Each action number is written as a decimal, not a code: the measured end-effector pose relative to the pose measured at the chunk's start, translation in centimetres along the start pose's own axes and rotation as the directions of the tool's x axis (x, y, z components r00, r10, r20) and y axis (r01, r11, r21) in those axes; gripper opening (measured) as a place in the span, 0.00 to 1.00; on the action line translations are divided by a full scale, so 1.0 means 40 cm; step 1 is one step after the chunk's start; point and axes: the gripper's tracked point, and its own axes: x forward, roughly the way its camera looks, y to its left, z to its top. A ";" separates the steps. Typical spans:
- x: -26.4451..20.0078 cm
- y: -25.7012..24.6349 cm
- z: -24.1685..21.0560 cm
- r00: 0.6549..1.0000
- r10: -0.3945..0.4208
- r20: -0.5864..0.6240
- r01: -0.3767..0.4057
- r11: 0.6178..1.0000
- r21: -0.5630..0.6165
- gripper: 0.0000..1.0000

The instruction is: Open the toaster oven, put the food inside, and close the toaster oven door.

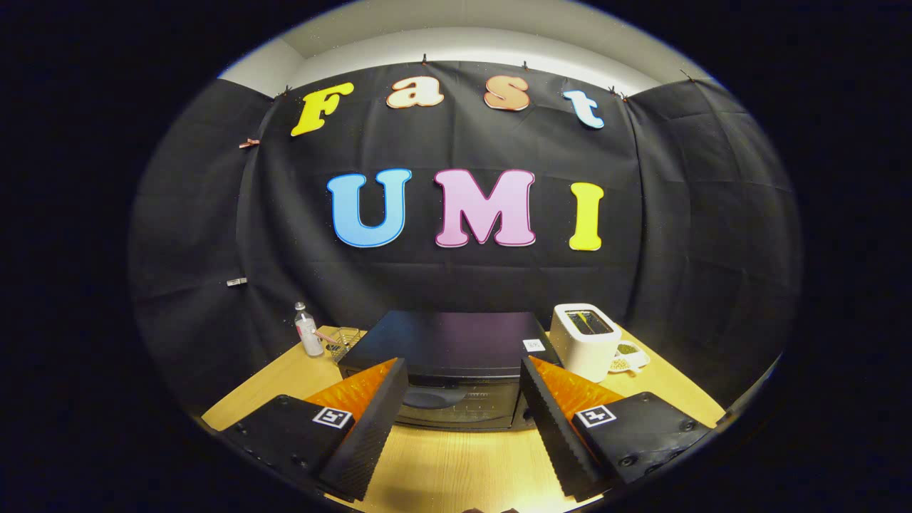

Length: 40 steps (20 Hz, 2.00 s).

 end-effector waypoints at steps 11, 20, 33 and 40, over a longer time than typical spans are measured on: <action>0.219 0.078 -0.156 0.984 0.033 -0.177 -0.037 0.999 -0.020 0.98; 0.244 0.097 -0.218 0.971 0.019 -0.239 -0.023 1.000 -0.013 0.97; 0.083 0.101 -0.312 0.954 0.038 -0.299 -0.035 0.999 0.015 0.98; -0.015 0.102 -0.430 0.916 0.047 -0.398 -0.055 0.998 -0.008 0.97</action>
